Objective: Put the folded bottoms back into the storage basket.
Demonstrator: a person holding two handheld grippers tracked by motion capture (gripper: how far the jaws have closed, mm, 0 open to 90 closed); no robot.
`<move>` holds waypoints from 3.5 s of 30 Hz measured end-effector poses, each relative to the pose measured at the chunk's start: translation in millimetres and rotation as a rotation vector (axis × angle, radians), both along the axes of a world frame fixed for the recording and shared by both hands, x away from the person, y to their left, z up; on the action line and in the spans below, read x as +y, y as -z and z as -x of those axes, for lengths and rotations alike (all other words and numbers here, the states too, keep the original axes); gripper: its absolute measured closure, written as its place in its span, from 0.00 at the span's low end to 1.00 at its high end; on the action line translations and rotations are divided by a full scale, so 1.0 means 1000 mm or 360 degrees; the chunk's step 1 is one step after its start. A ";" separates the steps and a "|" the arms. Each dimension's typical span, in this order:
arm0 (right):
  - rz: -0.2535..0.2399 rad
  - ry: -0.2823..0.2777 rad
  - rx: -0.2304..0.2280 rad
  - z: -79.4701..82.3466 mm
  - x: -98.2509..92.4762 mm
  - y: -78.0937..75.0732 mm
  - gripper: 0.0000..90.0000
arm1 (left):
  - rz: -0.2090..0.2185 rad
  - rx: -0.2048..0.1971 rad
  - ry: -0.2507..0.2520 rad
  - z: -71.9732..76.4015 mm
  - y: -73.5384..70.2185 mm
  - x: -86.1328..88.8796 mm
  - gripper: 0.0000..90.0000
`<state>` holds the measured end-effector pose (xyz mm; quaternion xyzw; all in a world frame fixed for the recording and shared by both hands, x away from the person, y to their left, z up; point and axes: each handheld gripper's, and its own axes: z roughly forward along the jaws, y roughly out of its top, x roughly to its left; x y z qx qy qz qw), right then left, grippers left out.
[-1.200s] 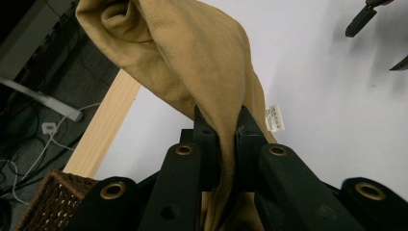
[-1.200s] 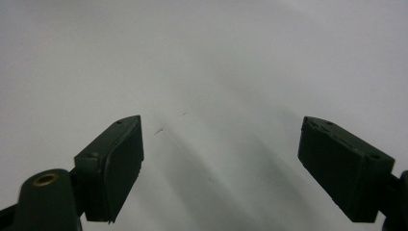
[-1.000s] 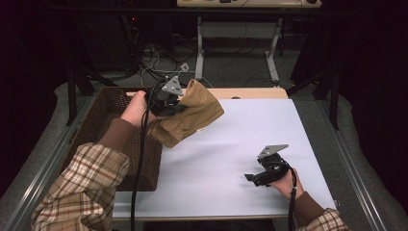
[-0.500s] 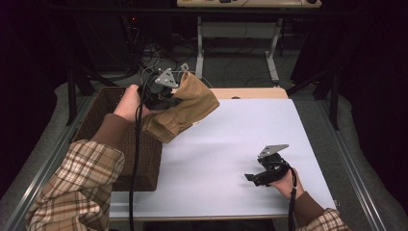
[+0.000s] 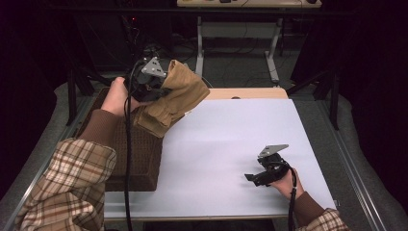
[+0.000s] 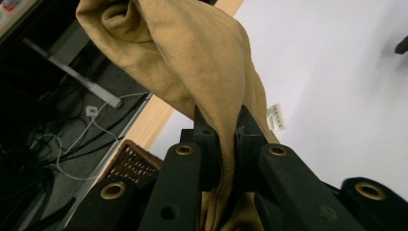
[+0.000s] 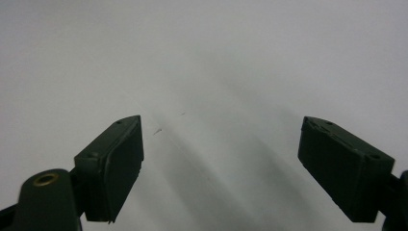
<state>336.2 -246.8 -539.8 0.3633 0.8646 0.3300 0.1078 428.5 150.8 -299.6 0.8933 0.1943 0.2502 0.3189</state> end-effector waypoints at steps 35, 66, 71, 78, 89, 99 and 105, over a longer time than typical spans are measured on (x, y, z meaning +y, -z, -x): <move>0.0006 0.0007 0.0000 0.001 0.001 0.000 0.17 | 0.0141 0.0183 -0.0838 0.004 0.043 0.092 0.93; 0.0009 0.0005 -0.0003 0.000 0.001 -0.001 0.18 | 0.0047 0.0565 -0.1094 -0.009 0.139 0.127 0.89; 0.0010 0.0006 -0.0007 0.000 0.001 -0.001 0.18 | -0.0019 0.0576 -0.1130 -0.010 0.148 0.131 0.86; 0.0005 0.0012 -0.0008 0.000 0.000 -0.002 0.18 | -0.0081 0.0612 -0.1222 -0.013 0.156 0.136 0.58; 0.0000 0.0018 -0.0026 0.000 -0.001 -0.005 0.18 | 0.0044 0.0575 -0.1282 -0.002 0.149 0.151 0.23; -0.0005 0.0008 -0.0031 0.001 -0.003 -0.010 0.18 | 0.0158 0.0553 -0.1069 0.018 0.143 0.129 0.16; -0.0016 0.0001 -0.0030 0.001 -0.004 -0.012 0.17 | 0.0191 0.0531 -0.0926 0.033 0.141 0.109 0.14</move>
